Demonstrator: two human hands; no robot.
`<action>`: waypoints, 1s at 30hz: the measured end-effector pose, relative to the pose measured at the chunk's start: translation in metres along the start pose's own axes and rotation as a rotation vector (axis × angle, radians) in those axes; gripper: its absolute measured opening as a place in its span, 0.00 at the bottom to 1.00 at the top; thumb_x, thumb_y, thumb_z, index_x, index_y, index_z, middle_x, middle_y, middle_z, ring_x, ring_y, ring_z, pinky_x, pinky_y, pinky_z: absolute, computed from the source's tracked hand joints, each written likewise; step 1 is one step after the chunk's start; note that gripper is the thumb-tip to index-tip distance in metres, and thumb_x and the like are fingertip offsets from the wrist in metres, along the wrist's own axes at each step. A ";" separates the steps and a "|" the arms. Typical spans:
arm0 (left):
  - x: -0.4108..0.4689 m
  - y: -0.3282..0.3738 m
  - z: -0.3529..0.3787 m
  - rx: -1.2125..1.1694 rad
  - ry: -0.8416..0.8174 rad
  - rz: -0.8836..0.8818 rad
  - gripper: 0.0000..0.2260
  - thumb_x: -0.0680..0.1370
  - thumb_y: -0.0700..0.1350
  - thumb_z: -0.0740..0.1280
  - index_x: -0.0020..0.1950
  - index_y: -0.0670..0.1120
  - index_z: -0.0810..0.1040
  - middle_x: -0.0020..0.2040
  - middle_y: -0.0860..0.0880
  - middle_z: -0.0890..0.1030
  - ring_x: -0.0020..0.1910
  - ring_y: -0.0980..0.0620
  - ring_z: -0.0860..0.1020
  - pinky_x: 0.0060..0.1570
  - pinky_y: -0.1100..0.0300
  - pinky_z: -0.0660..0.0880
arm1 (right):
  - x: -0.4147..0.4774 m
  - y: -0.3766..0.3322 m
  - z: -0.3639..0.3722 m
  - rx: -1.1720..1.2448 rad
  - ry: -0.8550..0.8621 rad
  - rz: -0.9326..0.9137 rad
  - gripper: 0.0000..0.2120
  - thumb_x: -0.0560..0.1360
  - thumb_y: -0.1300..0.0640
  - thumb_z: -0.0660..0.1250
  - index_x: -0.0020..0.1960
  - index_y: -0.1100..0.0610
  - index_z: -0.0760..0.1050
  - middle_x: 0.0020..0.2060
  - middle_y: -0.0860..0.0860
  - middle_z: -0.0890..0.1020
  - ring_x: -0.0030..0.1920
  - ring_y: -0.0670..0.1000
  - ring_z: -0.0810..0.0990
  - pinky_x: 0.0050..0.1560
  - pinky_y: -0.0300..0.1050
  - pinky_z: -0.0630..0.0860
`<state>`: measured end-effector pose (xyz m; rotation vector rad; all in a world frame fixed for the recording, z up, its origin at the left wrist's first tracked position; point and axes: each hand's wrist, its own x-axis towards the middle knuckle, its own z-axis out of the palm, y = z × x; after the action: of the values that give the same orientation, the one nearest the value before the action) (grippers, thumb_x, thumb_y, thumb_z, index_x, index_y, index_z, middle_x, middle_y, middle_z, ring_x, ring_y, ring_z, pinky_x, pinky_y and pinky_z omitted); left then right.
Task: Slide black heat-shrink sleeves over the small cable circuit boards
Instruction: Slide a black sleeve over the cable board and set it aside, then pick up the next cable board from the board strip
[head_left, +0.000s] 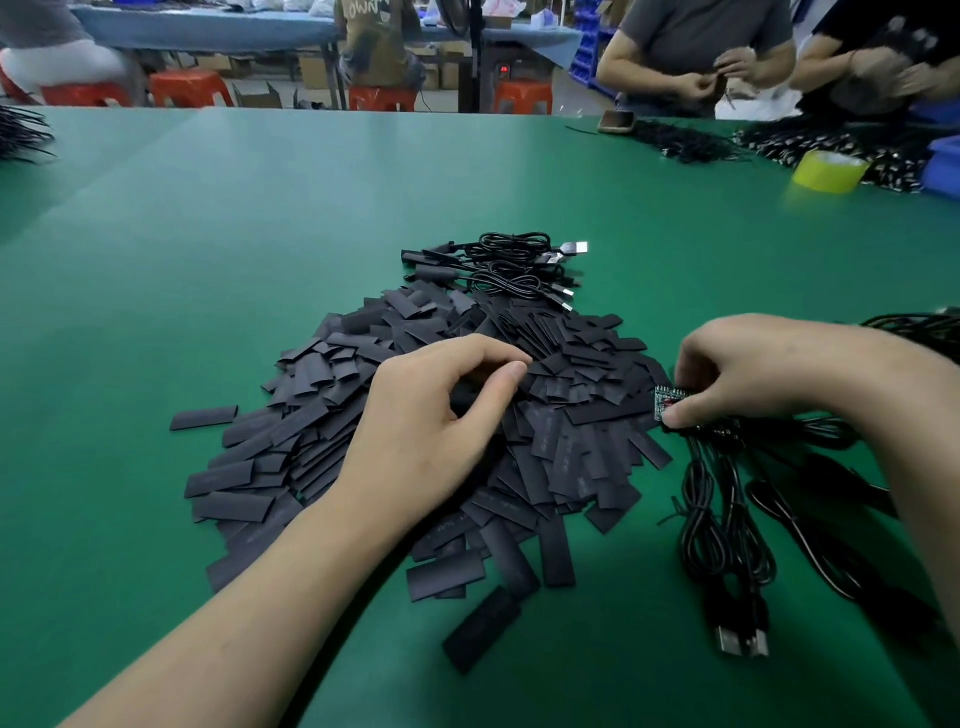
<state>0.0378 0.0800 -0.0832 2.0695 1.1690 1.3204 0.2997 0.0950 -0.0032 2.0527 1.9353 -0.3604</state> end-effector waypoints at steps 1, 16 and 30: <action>0.000 0.000 0.000 0.000 -0.002 0.001 0.05 0.81 0.46 0.69 0.54 0.52 0.85 0.47 0.61 0.85 0.48 0.59 0.84 0.43 0.55 0.82 | 0.000 -0.001 0.002 0.016 0.009 -0.005 0.21 0.70 0.37 0.75 0.52 0.51 0.76 0.50 0.48 0.81 0.52 0.52 0.79 0.55 0.48 0.76; 0.004 0.005 -0.001 -0.377 -0.191 -0.185 0.05 0.81 0.42 0.70 0.46 0.45 0.86 0.36 0.48 0.85 0.34 0.53 0.84 0.40 0.64 0.76 | -0.011 -0.070 0.006 0.529 0.316 -0.598 0.19 0.60 0.44 0.82 0.42 0.46 0.75 0.33 0.43 0.78 0.30 0.41 0.72 0.32 0.34 0.68; 0.006 0.007 0.000 -0.454 -0.037 -0.127 0.06 0.79 0.40 0.72 0.47 0.50 0.87 0.41 0.52 0.86 0.39 0.54 0.84 0.42 0.60 0.82 | -0.011 -0.039 0.018 0.939 0.092 -0.615 0.14 0.70 0.42 0.70 0.48 0.51 0.82 0.34 0.51 0.75 0.36 0.51 0.69 0.38 0.47 0.66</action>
<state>0.0422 0.0810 -0.0752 1.6593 0.8695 1.3332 0.2601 0.0803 -0.0178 1.8161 2.7596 -1.5833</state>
